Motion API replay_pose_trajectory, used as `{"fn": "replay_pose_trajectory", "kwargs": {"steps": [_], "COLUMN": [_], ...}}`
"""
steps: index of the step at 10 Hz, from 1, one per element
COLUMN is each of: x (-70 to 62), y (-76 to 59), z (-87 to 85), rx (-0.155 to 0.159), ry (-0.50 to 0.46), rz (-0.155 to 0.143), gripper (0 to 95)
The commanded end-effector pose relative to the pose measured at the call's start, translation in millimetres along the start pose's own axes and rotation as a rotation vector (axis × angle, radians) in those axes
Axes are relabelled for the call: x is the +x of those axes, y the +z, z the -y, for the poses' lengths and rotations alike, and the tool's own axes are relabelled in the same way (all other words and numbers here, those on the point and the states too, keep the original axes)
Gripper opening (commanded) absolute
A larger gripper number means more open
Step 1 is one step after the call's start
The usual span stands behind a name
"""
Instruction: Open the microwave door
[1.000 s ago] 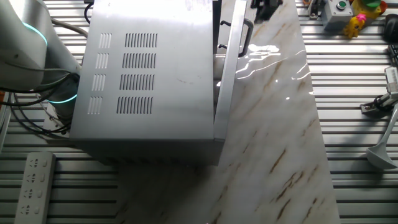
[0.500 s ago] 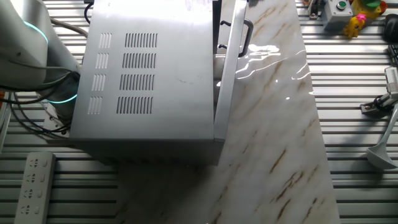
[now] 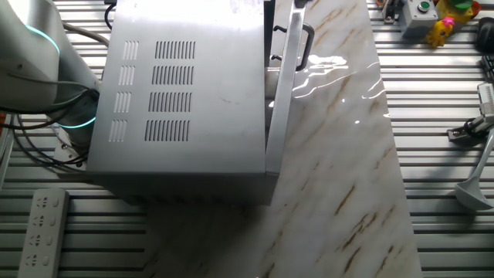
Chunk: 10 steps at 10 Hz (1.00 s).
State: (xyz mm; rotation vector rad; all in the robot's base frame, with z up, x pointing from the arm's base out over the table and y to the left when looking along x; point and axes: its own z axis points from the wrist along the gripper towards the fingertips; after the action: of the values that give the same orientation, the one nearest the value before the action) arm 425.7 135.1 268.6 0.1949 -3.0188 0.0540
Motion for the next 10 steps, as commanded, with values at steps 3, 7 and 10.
{"fn": "replay_pose_trajectory", "kwargs": {"steps": [3,7,10], "x": [3.6,-21.6,-47.7], "y": [11.7,11.4,2.6], "z": [0.6,12.0,26.4], "rx": [-0.023,-0.012,-0.010], "ry": [-0.005,-0.048,-0.098], "rz": [0.008,0.025,0.029], "gripper": [0.0,0.0,0.0]}}
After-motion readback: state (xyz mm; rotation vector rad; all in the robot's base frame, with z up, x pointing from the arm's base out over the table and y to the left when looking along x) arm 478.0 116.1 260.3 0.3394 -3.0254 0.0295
